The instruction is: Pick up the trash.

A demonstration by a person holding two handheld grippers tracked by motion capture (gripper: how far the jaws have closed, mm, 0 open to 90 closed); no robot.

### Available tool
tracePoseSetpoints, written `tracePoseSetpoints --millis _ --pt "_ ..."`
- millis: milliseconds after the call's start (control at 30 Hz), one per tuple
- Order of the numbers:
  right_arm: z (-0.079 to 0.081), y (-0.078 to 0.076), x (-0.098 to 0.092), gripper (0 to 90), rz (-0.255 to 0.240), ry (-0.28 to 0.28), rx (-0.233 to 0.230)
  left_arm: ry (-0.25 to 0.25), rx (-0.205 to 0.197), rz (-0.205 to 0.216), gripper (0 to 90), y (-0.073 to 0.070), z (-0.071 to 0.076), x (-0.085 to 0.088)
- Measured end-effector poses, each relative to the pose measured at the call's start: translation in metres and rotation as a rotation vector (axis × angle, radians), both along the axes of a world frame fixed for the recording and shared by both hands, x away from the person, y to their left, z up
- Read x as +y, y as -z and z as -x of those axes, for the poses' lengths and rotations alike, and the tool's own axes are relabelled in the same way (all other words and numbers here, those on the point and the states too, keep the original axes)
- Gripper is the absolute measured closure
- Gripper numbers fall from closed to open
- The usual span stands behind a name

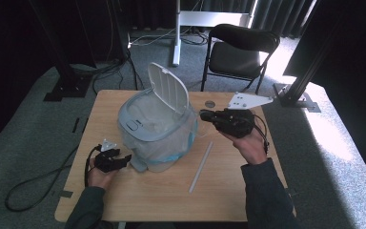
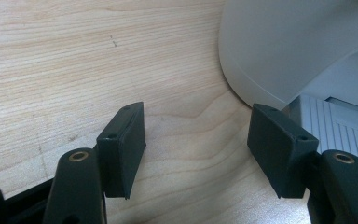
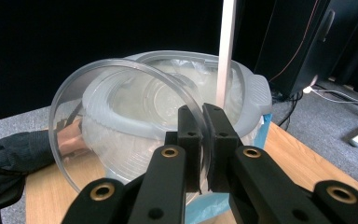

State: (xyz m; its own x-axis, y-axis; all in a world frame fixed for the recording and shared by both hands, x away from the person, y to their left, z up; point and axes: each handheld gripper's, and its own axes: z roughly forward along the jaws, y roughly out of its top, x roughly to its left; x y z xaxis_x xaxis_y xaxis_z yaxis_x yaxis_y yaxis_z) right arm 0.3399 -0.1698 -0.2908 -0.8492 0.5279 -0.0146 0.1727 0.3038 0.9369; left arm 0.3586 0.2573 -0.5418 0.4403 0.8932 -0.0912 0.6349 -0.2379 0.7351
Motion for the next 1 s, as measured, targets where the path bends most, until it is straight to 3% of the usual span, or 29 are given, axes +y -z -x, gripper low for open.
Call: tracePoseSetpoints --millis 1000 --pt "-0.008 -0.008 0.028 86.2 -0.016 -0.023 -0.009 0.0 0.0 0.002 36.9 0.0 0.0 0.0"
